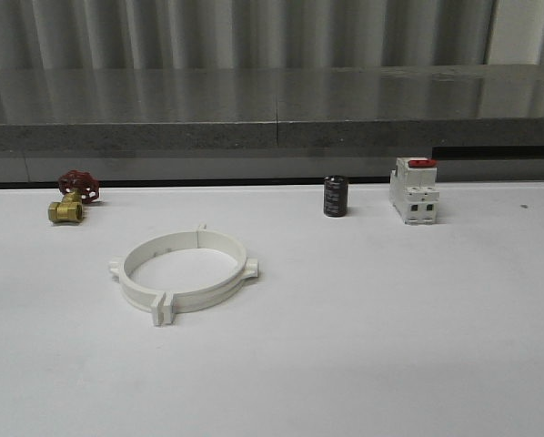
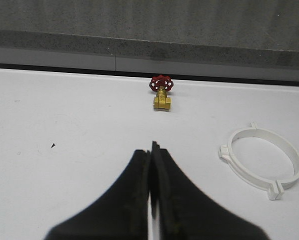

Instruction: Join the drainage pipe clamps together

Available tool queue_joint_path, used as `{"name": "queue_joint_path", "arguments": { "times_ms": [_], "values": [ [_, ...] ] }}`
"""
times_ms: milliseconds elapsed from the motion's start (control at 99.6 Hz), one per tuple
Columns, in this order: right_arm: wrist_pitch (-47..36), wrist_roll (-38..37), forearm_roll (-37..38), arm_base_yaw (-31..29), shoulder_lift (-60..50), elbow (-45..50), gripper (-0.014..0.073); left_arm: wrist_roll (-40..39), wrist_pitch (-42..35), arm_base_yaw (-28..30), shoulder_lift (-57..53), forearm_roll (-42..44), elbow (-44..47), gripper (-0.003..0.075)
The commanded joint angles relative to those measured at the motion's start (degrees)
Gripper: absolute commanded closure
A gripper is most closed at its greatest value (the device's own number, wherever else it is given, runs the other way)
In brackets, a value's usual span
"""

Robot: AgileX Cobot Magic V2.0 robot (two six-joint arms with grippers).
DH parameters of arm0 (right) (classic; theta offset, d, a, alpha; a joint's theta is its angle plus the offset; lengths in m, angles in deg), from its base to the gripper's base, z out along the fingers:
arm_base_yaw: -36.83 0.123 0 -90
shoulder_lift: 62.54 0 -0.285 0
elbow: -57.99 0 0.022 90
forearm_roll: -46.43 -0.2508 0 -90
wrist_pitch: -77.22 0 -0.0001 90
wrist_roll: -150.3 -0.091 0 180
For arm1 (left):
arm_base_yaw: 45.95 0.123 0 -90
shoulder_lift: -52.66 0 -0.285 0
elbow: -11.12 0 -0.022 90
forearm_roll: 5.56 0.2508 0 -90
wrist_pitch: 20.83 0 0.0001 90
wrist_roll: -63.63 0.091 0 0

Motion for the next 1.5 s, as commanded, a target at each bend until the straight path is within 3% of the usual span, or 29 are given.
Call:
{"name": "queue_joint_path", "arguments": {
  "times_ms": [0, 391, 713, 903, 1486],
  "values": [
    [-5.07, 0.03, 0.0, -0.46, -1.1, -1.12, 0.0659, 0.04, -4.45, 0.08, 0.53, 0.18, -1.59, 0.0741],
    [-5.07, 0.03, 0.0, -0.46, -1.1, -1.12, 0.0659, 0.04, -4.69, 0.23, 0.53, 0.75, -1.47, 0.0741],
    [-5.07, 0.03, 0.0, -0.46, -1.1, -1.12, 0.0659, 0.04, -19.33, 0.23, -7.4, 3.29, 8.86, 0.0741],
    [-5.07, 0.03, 0.0, -0.46, -1.1, -1.12, 0.0659, 0.04, -20.45, 0.23, -16.08, 3.29, 16.75, 0.0741],
    [-5.07, 0.03, 0.0, -0.46, -1.1, -1.12, 0.0659, -0.06, -30.12, 0.23, -15.55, 3.3, 23.54, 0.0741]
  ]
}}
